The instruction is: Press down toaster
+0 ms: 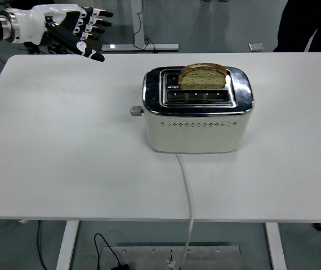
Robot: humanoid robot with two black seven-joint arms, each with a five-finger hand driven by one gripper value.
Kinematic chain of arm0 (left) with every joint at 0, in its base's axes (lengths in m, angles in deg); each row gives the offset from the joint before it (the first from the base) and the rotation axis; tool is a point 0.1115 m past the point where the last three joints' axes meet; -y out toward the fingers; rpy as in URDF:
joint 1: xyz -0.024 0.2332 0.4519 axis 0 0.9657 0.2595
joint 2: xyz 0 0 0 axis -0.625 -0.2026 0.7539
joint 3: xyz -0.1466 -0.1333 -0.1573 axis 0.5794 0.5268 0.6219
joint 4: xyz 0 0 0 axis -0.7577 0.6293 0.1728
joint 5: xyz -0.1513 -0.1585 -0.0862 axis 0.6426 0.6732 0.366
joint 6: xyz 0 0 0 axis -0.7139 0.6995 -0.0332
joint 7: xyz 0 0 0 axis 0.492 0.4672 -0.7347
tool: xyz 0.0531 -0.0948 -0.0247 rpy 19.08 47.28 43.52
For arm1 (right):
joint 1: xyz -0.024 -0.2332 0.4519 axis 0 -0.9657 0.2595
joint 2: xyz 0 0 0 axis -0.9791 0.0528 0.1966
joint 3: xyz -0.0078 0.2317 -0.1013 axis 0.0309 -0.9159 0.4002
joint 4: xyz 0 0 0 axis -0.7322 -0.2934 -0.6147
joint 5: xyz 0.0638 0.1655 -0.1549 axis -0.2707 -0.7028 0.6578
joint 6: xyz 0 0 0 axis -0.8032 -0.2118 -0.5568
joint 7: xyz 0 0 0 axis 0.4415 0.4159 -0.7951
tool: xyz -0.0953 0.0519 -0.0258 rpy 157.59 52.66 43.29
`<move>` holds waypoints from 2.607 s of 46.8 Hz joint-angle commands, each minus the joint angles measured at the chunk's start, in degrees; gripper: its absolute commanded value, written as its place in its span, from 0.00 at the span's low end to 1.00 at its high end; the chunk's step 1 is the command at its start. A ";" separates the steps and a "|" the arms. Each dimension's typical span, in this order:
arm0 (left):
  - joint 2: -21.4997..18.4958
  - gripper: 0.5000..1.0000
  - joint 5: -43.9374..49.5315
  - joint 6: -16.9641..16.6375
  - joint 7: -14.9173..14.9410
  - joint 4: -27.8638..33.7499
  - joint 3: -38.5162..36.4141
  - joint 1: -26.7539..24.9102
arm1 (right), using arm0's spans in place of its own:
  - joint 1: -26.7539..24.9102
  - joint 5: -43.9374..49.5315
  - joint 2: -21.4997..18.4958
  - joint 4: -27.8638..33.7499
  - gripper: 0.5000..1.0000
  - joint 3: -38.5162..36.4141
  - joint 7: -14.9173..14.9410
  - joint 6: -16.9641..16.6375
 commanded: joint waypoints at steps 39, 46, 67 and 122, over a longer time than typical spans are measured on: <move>-3.67 1.00 -30.01 7.48 3.62 13.95 -1.83 -10.95 | 0.01 0.00 0.00 0.00 1.00 0.02 0.01 0.00; -5.17 1.00 -31.95 7.48 3.88 16.33 -2.54 -10.77 | 0.01 0.00 0.00 0.00 1.00 -0.07 0.01 0.00; -4.55 1.00 -35.64 7.48 3.97 19.49 -3.77 -7.43 | 0.01 0.00 0.00 0.00 1.00 0.02 0.01 0.00; -2.79 1.00 -37.49 7.48 3.36 20.99 -3.68 -0.14 | 0.01 0.00 0.00 0.00 1.00 -0.07 0.01 0.00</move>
